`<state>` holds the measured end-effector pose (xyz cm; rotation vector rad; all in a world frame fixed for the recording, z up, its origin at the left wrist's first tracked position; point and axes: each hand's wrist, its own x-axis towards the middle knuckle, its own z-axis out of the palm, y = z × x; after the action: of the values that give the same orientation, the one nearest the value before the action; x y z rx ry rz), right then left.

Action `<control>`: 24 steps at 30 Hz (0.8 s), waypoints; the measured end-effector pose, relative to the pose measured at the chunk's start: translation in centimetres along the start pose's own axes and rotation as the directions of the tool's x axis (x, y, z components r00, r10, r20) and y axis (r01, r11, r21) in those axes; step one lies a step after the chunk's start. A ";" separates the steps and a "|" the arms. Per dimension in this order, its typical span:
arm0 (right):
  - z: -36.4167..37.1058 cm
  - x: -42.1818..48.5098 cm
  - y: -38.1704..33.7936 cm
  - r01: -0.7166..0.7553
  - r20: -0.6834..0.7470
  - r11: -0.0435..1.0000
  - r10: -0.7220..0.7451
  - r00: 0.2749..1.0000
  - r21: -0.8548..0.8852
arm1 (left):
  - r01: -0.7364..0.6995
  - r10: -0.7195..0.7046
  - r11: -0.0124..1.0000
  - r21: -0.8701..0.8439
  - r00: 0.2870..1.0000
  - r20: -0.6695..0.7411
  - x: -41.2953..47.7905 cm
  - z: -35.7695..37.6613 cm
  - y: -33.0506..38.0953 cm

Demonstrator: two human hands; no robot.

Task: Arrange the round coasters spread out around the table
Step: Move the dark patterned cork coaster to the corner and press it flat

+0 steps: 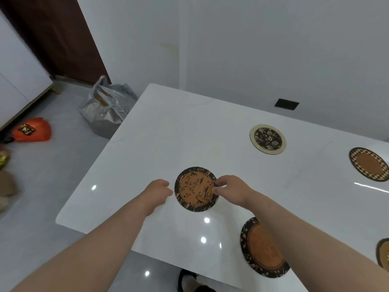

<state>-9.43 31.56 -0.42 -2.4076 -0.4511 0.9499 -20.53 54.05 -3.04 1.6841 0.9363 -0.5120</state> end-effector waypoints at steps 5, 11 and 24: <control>0.5 3.1 0.8 -0.099 0.048 0.975 0.092 0.995 0.200 | 0.091 -0.097 0.977 -0.194 0.995 -0.023 2.6 1.1 -0.1; 1.6 5.3 1.9 -0.221 0.068 0.903 0.211 0.975 0.368 | 0.142 -0.154 0.962 -0.234 0.987 -0.034 4.3 2.4 0.7; 0.7 7.6 3.1 -0.214 0.051 0.902 0.210 0.976 0.374 | 0.070 -0.084 0.971 -0.227 0.995 -0.050 5.9 2.5 3.1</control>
<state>-4.25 32.82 -6.73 -2.1245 0.0011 1.0344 -14.23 53.27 -6.26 1.4693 1.0655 -0.3923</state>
